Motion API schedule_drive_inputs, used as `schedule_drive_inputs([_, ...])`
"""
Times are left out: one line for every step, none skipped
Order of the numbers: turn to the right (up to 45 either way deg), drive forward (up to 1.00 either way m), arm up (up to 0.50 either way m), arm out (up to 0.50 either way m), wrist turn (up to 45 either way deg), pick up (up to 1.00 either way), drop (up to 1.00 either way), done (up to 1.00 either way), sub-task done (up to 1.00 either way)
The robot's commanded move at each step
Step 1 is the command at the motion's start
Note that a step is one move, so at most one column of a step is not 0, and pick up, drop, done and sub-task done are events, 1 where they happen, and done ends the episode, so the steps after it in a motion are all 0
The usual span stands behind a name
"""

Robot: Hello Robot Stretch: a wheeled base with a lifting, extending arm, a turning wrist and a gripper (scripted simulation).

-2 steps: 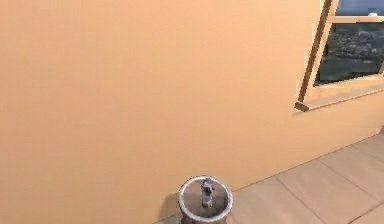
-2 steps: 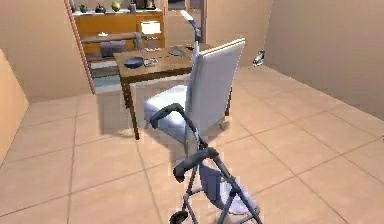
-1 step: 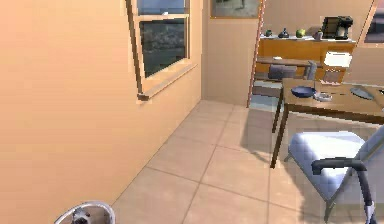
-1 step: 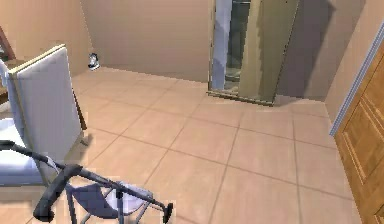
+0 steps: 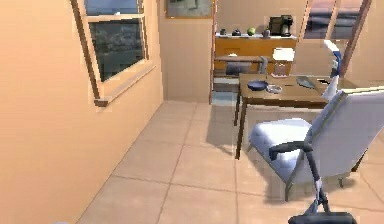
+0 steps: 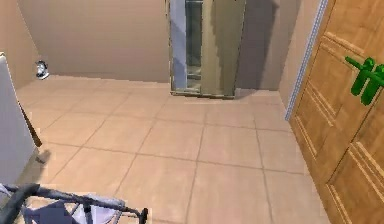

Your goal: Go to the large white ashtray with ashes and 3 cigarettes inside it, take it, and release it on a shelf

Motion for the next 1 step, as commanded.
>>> schedule_drive_inputs([0.0,0.30,0.00,0.00,0.0,0.00,0.00,0.00,0.00])
